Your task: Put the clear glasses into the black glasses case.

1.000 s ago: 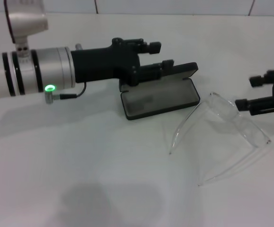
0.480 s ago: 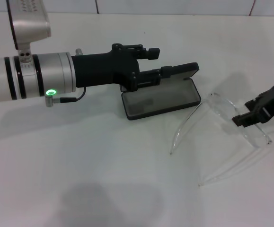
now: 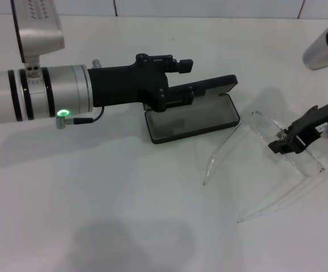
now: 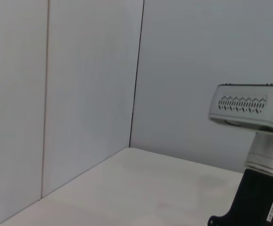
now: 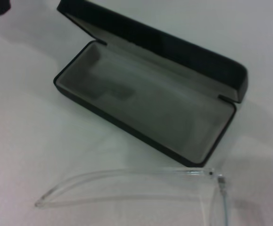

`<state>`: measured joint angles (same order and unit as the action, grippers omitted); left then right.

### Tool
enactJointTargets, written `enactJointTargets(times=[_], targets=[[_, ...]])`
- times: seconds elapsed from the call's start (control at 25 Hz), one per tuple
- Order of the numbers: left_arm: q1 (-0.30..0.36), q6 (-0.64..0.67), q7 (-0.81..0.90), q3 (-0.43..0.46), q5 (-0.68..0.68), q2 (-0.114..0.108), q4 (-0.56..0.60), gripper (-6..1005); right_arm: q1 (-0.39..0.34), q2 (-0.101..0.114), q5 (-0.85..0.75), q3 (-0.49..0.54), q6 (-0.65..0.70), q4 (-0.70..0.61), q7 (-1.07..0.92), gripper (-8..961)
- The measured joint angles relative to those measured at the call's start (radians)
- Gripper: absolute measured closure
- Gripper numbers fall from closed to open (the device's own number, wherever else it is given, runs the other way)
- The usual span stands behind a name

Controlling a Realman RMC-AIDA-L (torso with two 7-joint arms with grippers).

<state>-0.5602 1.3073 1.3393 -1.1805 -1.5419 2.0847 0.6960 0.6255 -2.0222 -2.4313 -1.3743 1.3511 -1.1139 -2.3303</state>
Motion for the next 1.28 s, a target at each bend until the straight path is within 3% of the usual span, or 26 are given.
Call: enactJointTargets(times=[0.24,0.4,0.56,0.72,0.88,1.04,1.12,1.28], targets=[[0.001,-0.001,0.001,0.001,0.008,0.0,-0.001,427,-0.003,0.004,-0.002,-0.008,0.008,-0.001,0.0,672],[0.006,-0.001,0.004,0.001,0.011,0.0,-0.001,427,-0.018,0.009,-0.003,0.04,0.047,-0.024,0.016,744],[0.009,0.017,0.004,0.001,0.019,0.0,-0.001,427,-0.082,0.008,0.071,0.224,0.151,-0.115,0.121,805],[0.022,0.072,-0.014,0.003,0.053,0.0,-0.001,428,-0.151,0.013,0.316,0.431,0.238,-0.114,0.308,835],[0.024,0.153,-0.044,0.004,0.089,-0.003,-0.002,428,-0.155,0.045,0.506,0.558,0.287,0.091,0.505,835],[0.017,0.205,-0.078,0.004,0.132,-0.005,-0.003,426,-0.069,0.103,0.546,0.56,0.336,0.361,0.612,835],[0.006,0.21,-0.092,0.004,0.141,-0.004,-0.003,425,-0.025,0.12,0.539,0.558,0.361,0.451,0.644,834],[-0.023,0.212,-0.117,0.001,0.144,0.003,-0.013,424,0.041,0.124,0.51,0.542,0.399,0.521,0.66,834]])
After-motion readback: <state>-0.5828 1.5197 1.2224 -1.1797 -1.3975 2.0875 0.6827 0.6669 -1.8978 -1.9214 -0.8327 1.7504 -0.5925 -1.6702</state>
